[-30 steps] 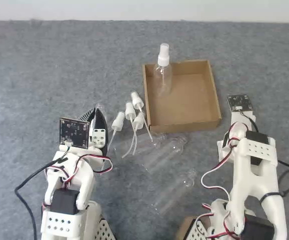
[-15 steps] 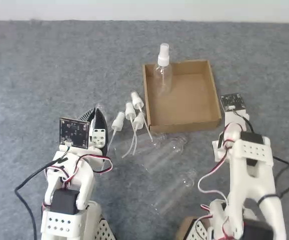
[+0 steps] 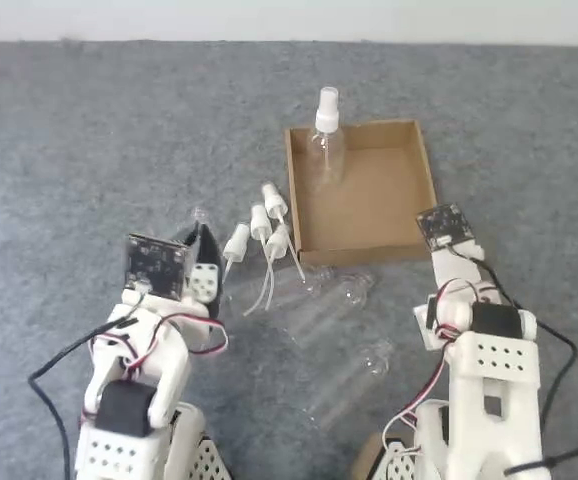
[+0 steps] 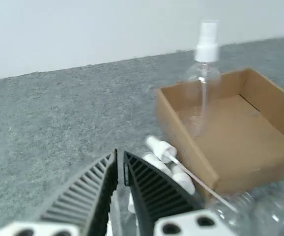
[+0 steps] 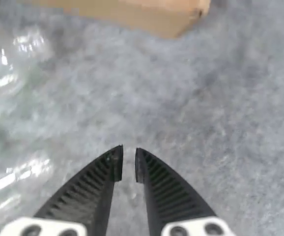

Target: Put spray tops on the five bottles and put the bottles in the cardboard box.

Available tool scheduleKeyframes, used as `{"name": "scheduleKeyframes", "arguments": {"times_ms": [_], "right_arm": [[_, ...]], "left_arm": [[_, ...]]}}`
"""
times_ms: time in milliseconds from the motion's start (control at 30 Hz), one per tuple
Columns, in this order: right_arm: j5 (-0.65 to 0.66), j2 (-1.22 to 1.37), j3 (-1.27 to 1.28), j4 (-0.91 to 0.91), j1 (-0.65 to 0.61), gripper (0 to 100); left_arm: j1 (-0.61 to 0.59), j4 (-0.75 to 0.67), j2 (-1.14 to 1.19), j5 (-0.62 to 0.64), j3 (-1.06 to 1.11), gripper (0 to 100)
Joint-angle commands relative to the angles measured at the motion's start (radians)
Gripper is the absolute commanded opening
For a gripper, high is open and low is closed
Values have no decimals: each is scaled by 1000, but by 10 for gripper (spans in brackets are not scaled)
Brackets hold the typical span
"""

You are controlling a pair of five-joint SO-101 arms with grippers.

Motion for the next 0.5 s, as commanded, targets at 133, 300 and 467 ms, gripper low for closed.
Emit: {"name": "scheduleKeyframes", "arguments": {"times_ms": [133,300,467], "right_arm": [[80,-48,91,-45,226,65],[51,-48,247,-228,292,65],[6,-38,252,-266,377,69]], "left_arm": [[284,381,393,-241,-526,13],[476,437,786,-207,-702,86],[657,351,950,-115,-707,190]]}}
